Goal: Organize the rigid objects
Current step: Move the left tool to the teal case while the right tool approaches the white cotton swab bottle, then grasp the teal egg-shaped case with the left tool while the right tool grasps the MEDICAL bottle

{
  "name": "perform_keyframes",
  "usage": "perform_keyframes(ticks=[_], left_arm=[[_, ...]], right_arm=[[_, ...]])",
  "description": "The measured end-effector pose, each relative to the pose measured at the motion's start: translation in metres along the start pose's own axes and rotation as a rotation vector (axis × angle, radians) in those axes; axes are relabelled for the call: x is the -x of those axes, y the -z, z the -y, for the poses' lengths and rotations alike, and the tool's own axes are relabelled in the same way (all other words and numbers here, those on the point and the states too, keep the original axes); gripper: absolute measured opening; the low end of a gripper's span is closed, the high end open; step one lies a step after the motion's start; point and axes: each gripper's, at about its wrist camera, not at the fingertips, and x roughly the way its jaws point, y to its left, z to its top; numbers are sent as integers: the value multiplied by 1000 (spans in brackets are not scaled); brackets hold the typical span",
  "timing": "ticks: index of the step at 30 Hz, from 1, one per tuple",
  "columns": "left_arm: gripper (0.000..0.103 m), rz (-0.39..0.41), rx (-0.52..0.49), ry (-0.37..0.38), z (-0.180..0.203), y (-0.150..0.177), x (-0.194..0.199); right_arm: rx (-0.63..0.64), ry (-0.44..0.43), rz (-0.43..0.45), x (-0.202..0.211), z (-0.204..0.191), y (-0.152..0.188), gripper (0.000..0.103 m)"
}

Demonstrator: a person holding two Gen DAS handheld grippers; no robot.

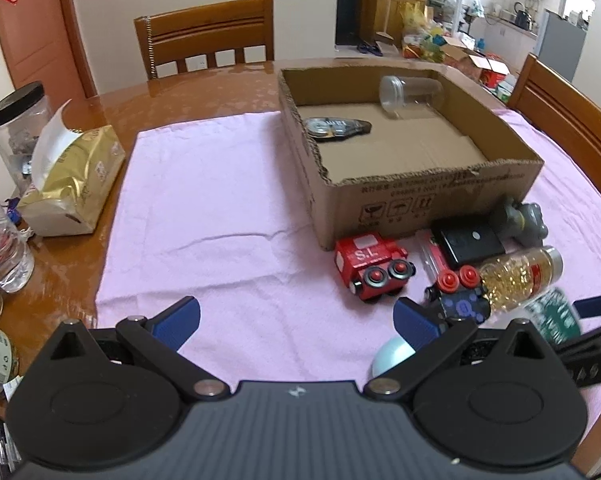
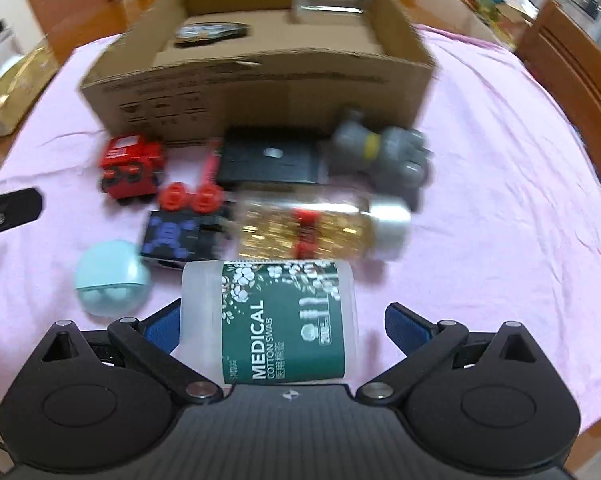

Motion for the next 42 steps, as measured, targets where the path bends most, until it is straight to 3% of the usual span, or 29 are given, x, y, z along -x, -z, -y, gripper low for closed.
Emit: perform_keyframes(ticks=[8, 17, 34, 42], left_arm=[[102, -29, -58, 40, 23, 1, -15], [102, -92, -119, -114, 16, 3, -53], [102, -219, -215, 50, 33, 39, -31], [102, -150, -158, 157, 52, 33, -11]], right_arm=[[-72, 59, -25, -8, 42, 7, 103], [-24, 37, -50, -15, 47, 18, 103], [57, -6, -52, -17, 49, 15, 103], [86, -18, -10, -15, 49, 21, 103]])
